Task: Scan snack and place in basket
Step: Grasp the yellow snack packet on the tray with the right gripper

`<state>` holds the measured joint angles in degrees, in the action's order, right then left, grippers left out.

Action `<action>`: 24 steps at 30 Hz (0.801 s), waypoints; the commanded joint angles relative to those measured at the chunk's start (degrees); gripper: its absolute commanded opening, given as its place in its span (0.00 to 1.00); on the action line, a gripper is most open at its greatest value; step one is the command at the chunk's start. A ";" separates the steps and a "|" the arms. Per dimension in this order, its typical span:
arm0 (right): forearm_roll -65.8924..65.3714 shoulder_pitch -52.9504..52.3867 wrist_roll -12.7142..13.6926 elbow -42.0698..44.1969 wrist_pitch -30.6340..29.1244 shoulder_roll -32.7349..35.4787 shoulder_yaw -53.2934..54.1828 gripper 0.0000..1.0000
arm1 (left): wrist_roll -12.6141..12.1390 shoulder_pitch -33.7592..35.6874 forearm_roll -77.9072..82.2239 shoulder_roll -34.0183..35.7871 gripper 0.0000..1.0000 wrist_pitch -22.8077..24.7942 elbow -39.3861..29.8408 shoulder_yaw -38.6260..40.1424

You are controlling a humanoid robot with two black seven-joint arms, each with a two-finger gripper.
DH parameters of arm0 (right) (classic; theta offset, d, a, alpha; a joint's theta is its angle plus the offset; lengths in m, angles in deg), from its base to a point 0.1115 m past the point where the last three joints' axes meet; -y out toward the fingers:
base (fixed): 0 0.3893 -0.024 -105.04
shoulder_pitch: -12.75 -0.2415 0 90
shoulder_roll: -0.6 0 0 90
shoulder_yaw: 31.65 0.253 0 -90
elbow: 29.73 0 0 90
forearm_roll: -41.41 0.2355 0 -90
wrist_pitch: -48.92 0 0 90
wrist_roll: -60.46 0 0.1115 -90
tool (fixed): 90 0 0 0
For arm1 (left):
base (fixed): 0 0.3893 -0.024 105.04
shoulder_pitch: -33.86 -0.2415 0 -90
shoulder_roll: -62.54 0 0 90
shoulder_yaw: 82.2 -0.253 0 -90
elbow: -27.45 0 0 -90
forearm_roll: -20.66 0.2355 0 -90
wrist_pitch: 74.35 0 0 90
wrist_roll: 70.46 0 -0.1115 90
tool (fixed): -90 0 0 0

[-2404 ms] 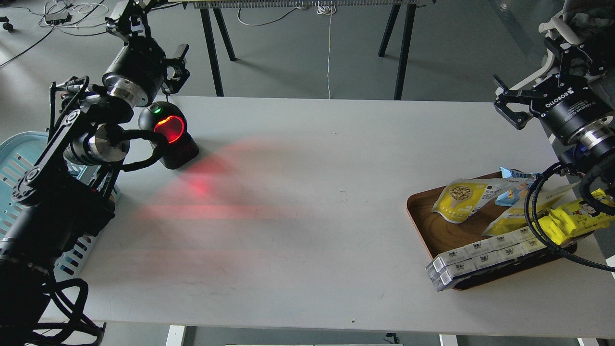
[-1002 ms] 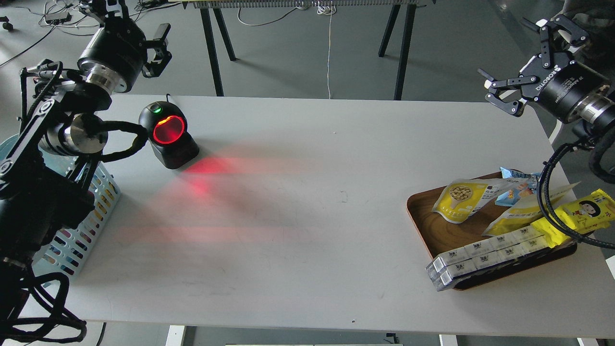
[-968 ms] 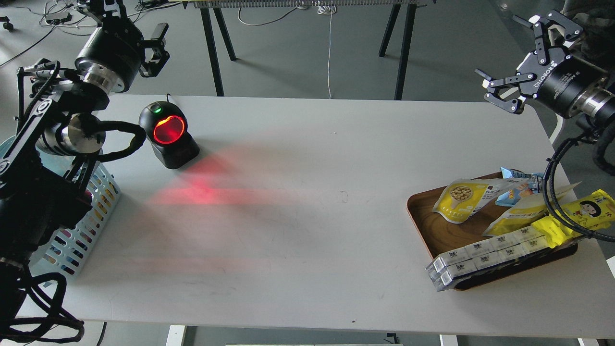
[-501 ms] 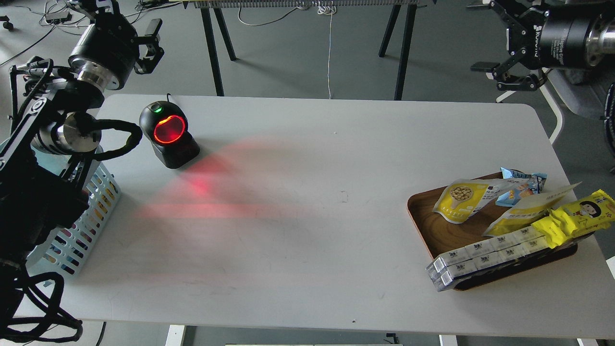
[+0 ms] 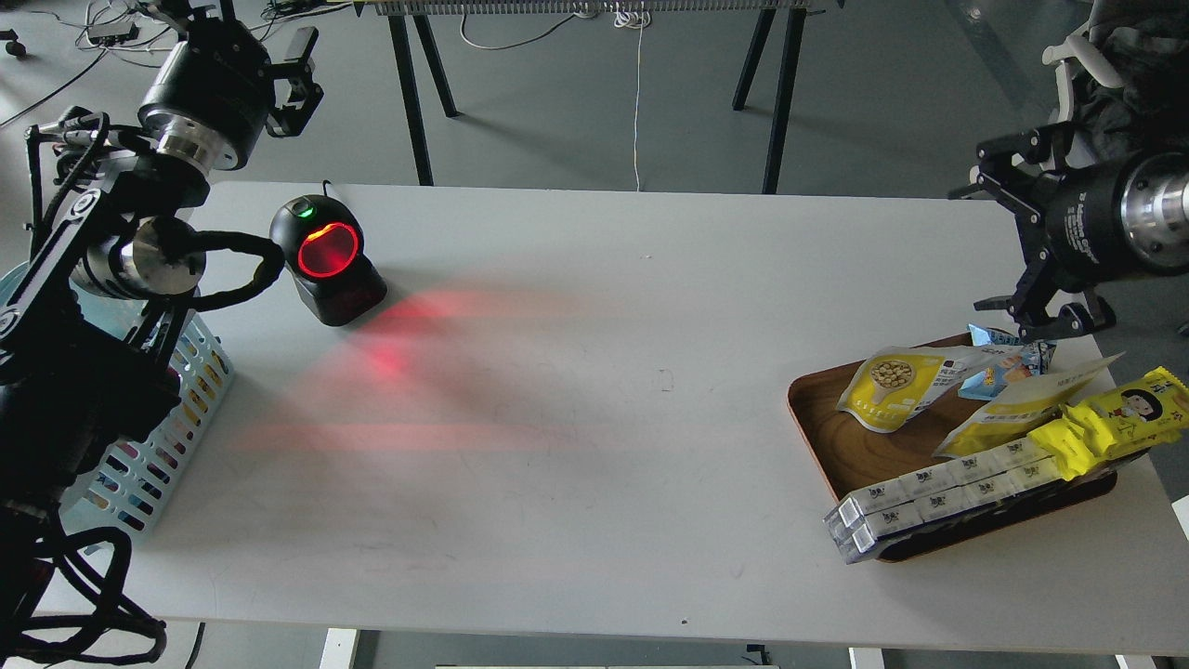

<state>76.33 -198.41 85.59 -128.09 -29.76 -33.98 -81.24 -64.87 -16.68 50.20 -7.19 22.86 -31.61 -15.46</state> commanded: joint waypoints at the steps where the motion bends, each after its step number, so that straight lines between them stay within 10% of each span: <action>1: -0.12 3.38 -0.35 -0.07 0.46 1.70 0.55 0.97 | -0.05 0.00 0.08 -0.93 1.00 -0.09 -0.01 -0.12; 9: -1.08 9.88 -1.05 0.45 3.79 2.67 3.44 0.91 | -0.05 0.00 0.08 -2.07 1.00 -1.67 -0.01 -0.38; 24: -6.71 37.31 -2.81 2.30 13.64 -1.11 28.24 0.44 | -0.05 -0.26 0.08 -2.16 1.00 -1.67 0.08 -0.47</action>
<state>70.08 -162.99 82.83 -126.03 -17.17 -34.98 -54.81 -64.91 -16.89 50.28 -9.35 21.18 -31.54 -15.94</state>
